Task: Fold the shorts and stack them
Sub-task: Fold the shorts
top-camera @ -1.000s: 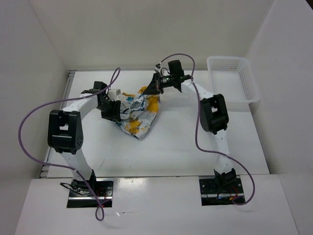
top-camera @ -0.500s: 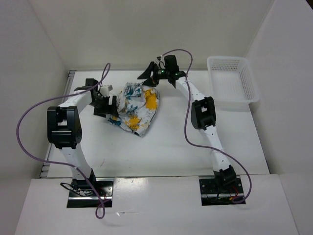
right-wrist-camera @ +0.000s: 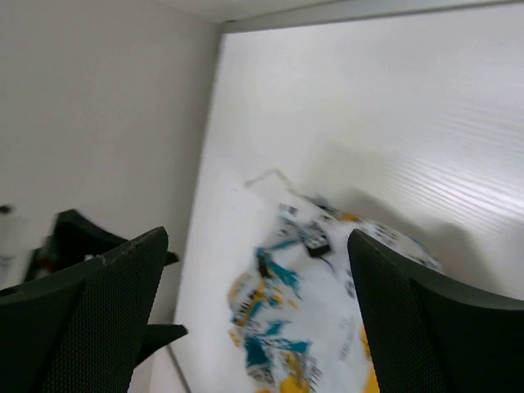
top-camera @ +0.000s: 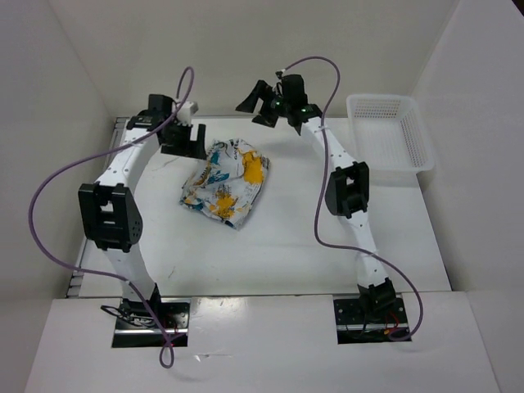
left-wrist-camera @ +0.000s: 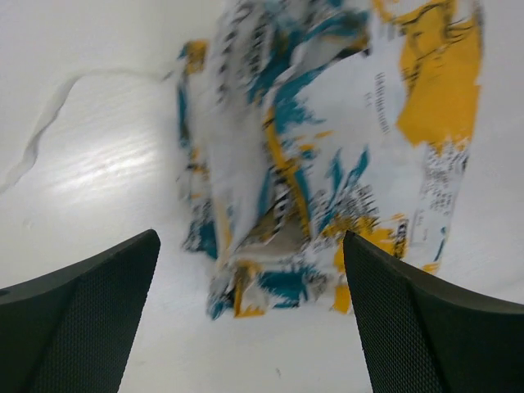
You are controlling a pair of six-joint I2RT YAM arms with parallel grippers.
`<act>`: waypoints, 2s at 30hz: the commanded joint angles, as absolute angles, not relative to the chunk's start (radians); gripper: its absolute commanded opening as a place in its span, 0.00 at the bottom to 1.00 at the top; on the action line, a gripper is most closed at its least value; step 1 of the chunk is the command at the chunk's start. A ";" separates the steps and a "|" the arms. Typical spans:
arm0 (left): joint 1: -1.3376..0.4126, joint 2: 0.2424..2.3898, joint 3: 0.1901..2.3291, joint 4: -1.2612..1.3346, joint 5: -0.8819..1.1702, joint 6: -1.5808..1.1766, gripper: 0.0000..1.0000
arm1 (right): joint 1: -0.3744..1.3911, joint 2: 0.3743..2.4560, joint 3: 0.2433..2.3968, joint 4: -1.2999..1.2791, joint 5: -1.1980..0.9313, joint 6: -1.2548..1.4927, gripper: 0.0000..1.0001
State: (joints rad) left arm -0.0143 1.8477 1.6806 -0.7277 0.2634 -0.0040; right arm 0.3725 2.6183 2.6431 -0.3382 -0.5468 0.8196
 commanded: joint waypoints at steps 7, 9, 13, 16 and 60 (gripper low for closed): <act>-0.146 2.144 1.989 -0.594 0.232 0.000 1.00 | 0.276 2.116 1.804 -0.477 -0.368 0.540 0.88; -0.166 2.174 2.046 -0.594 0.245 0.000 1.00 | 0.300 2.056 1.689 -0.442 -0.455 0.540 0.87; -0.190 2.210 2.046 -0.583 0.209 0.000 1.00 | 0.359 2.022 1.505 -0.411 -0.494 0.529 0.87; -0.190 2.233 2.046 -0.572 0.198 0.000 0.84 | 0.394 2.043 1.480 -0.387 -0.518 0.538 0.87; -0.043 1.982 1.628 -0.618 0.447 0.000 0.72 | 0.606 2.236 1.586 -0.327 -0.439 0.635 0.71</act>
